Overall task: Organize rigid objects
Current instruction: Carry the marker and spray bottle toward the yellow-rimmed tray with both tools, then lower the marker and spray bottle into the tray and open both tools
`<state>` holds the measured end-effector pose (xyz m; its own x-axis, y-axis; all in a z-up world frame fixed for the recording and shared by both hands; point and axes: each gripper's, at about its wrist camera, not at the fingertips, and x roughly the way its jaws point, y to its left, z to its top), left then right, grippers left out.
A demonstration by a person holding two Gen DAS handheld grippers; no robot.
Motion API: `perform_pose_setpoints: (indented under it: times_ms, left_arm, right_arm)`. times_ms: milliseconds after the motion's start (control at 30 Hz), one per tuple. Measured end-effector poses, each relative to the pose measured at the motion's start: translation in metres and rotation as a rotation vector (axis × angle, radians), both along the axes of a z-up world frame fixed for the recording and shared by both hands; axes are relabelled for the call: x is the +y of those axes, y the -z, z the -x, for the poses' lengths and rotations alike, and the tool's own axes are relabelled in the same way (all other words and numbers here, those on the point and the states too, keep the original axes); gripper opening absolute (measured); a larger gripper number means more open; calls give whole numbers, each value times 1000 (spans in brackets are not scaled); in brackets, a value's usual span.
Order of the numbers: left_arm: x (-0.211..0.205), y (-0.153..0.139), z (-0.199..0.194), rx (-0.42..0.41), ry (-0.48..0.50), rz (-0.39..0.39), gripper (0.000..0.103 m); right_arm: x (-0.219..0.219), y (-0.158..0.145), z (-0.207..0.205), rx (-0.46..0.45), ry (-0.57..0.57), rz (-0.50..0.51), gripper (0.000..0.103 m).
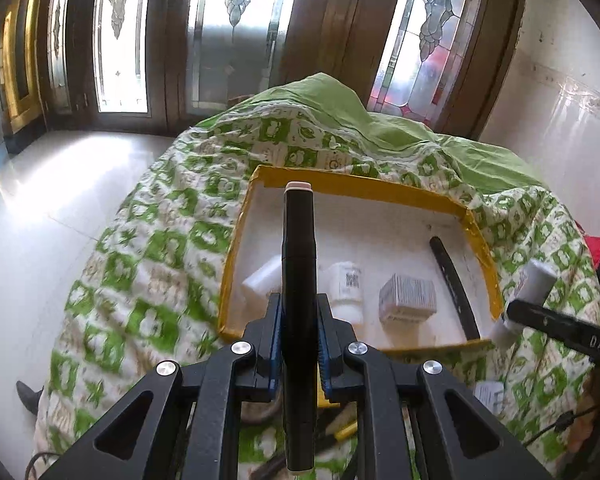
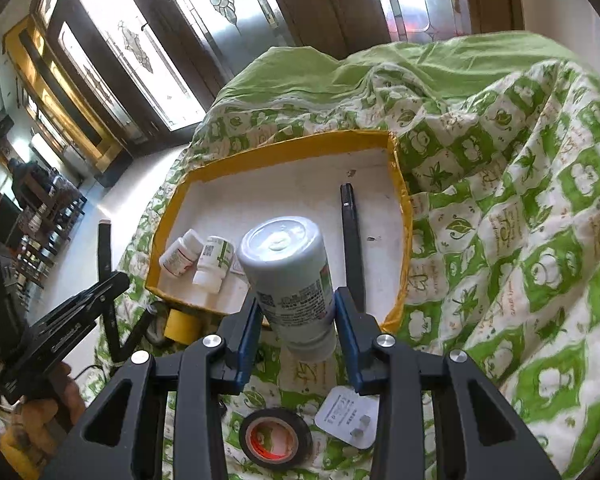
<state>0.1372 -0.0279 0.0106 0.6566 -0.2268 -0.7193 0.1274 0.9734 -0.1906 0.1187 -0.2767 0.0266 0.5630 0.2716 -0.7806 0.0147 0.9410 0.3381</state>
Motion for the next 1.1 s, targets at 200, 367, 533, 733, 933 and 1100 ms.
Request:
perform_pose_setpoints:
  times_ms: [200, 367, 533, 733, 933, 1100]
  left_arm:
    - [-7, 9, -26, 31, 15, 11, 14]
    - [-16, 14, -48, 40, 28, 6, 14]
    - [-23, 19, -70, 53, 32, 0, 14]
    - [-32, 30, -82, 74, 49, -7, 14]
    - [-34, 39, -80, 88, 58, -2, 14]
    - [-37, 44, -82, 96, 66, -20, 14]
  right_arm:
    - [1, 7, -14, 27, -3, -12, 35]
    - [3, 7, -26, 25, -1, -1, 35]
    - [4, 9, -38, 33, 7, -2, 35]
    - [7, 21, -54, 71, 8, 3, 35]
    - [14, 29, -57, 102, -8, 30, 35]
    - [17, 36, -58, 131, -12, 45, 35]
